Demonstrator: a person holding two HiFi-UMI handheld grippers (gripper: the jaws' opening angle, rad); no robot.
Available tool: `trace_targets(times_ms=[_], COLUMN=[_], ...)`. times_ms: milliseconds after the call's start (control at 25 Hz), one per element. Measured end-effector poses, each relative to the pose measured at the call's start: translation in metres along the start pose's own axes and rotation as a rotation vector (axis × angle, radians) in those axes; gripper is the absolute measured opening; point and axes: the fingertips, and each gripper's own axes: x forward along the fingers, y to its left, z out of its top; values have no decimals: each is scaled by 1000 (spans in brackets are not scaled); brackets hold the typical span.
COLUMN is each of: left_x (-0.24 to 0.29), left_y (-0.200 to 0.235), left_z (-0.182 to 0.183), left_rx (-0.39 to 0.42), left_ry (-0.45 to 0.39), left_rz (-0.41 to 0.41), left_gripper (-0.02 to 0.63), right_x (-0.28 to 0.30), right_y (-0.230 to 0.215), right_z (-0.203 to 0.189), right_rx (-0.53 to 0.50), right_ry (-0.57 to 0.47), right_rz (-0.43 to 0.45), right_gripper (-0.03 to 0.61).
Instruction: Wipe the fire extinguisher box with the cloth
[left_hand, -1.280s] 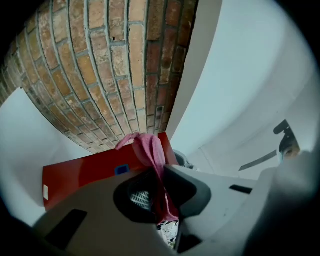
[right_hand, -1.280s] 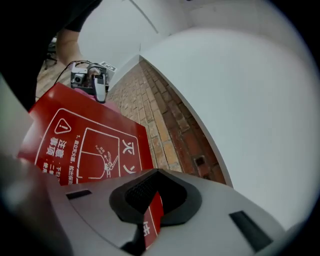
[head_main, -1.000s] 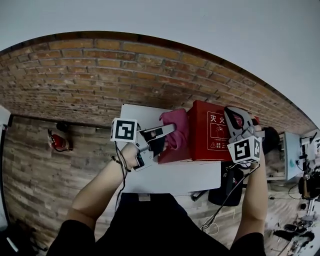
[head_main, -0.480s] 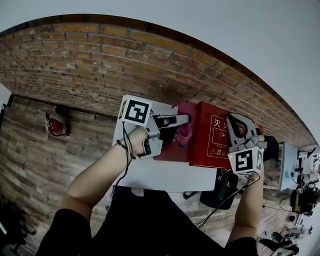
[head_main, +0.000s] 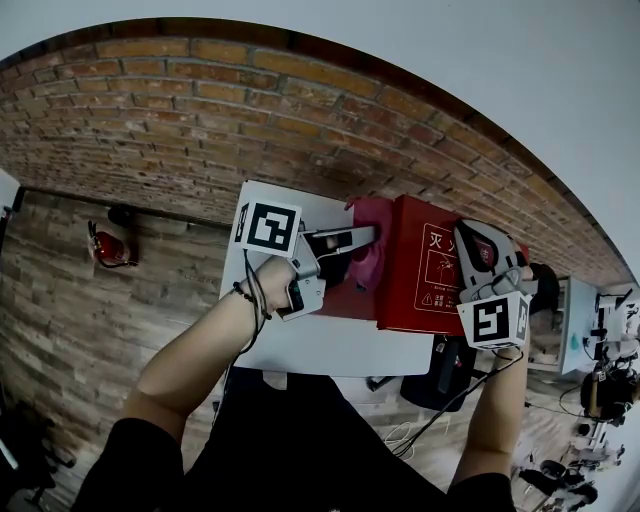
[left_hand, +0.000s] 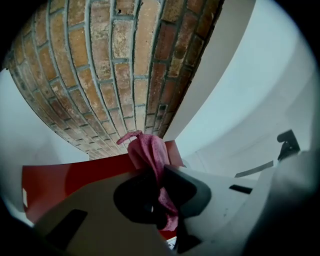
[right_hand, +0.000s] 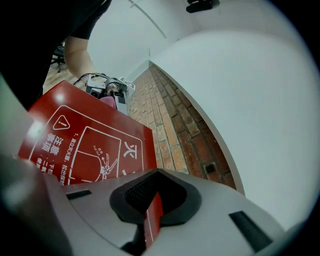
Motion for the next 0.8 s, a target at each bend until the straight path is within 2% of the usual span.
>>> trace_targets(times_ms=[200, 800], left_x=[-7, -19], left_y=[20, 69], left_z=[-1, -15], left_rx=[52, 58], left_ry=[-12, -19], left_rz=[73, 174], left_gripper=[58, 58], right_x=[-1, -1], right_y=[0, 0], right_z=[-1, 2], right_rx=[0, -3], right_ry=[-3, 2], right_rz=[-5, -4], right_gripper=[17, 17])
